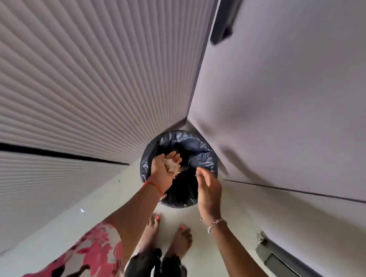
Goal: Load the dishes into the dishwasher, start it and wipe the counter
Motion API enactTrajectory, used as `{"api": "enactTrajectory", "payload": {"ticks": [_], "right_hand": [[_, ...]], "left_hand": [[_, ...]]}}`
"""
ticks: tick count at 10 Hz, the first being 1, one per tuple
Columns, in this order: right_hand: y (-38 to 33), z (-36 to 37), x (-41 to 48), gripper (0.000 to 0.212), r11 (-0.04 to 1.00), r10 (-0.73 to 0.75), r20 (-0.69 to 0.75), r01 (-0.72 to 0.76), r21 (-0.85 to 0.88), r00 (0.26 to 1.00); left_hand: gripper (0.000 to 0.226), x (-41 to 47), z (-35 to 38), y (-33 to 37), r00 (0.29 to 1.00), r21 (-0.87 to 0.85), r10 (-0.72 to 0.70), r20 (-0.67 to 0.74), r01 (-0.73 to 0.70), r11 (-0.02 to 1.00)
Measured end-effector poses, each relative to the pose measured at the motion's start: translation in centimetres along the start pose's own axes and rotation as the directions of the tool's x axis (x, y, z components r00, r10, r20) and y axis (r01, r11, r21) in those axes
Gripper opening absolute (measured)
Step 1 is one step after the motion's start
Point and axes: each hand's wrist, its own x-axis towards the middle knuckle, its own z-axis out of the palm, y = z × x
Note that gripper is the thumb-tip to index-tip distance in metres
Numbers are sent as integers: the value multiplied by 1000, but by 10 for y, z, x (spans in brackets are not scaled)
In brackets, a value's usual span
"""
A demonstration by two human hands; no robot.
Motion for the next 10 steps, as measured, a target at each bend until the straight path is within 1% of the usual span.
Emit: {"api": "enactTrajectory", "payload": {"ticks": [1,2,3,4,5,6,7,8,9,10], "right_hand": [[39,28,28,35,999,-43,54,43,-4,998],[65,48,44,41,996,-81,114,84,-15,990],[81,60,53,48,989,-137,213,145,-20,967],[93,67,57,58,985,-128,368,162,-63,921],[111,70,71,48,948,-120,247,185,-259,962],[104,66,76,48,962,-13,33,21,-271,999],[83,63,60,60,968,-203,230,231,-103,952],[93,65,54,56,863,-262,365,386,-326,893],[95,56,67,49,870,-85,119,132,-476,989],[79,51,62,50,885,-134,162,192,-424,978]], "left_hand": [[51,47,-8,-11,999,251,-36,-33,43,967],[66,63,-13,-17,991,425,-85,-108,123,897],[62,82,-26,-20,994,332,-67,-81,91,939],[58,88,-30,-19,999,107,-37,33,33,994],[59,83,-25,-15,994,-16,-18,109,20,1000],[59,79,-23,-13,993,-76,-26,118,35,997],[58,76,-23,-9,997,-98,-36,65,43,994],[57,69,-21,-4,998,-126,-40,39,45,991],[58,57,-17,2,998,-204,-24,57,35,978],[57,46,-13,9,998,-173,-21,60,31,984]]}}
